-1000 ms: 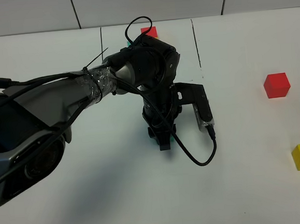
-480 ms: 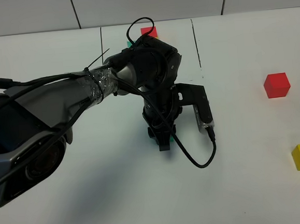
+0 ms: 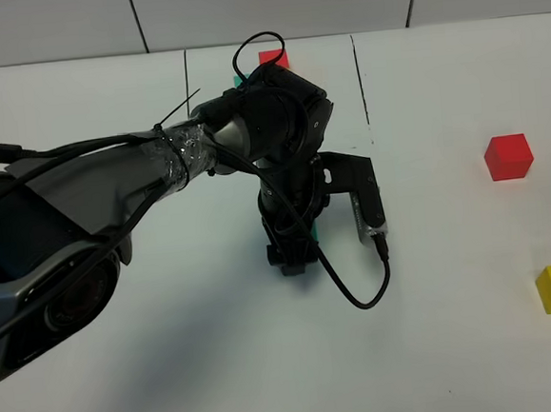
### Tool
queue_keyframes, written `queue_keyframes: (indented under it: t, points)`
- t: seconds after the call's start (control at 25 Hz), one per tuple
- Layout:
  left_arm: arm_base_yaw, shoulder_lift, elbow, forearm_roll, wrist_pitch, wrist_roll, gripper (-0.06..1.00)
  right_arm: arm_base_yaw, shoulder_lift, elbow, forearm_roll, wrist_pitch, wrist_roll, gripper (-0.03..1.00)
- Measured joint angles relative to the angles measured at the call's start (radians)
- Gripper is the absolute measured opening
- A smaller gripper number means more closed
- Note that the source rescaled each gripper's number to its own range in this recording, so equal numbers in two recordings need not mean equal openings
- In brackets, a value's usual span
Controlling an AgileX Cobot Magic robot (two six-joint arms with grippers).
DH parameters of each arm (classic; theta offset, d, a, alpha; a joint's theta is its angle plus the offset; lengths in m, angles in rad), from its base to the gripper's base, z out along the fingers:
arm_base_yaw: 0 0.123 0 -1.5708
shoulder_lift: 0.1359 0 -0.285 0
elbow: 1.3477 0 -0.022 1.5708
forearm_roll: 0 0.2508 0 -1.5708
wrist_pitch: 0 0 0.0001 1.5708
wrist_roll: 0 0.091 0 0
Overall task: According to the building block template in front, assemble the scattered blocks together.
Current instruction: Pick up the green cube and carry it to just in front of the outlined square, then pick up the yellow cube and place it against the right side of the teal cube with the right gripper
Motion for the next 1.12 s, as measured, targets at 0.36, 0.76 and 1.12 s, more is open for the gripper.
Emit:
queue_keyframes:
  t: [0.36,0.76,1.12]
  points:
    - [0.0,-0.075,0.0,-0.014,0.089,-0.025,1.0,0.0,0.0,0.0,-0.001,0.0,0.0,0.73]
    - [0.027,-0.198,0.0,-0.005,0.097,-0.16,1.0,0.0,0.0,0.0,-0.001,0.0,0.0,0.73]
    - [0.2,-0.276,0.0,-0.025,0.097,-0.311,0.99,0.0,0.0,0.0,-0.001,0.0,0.0,0.73]
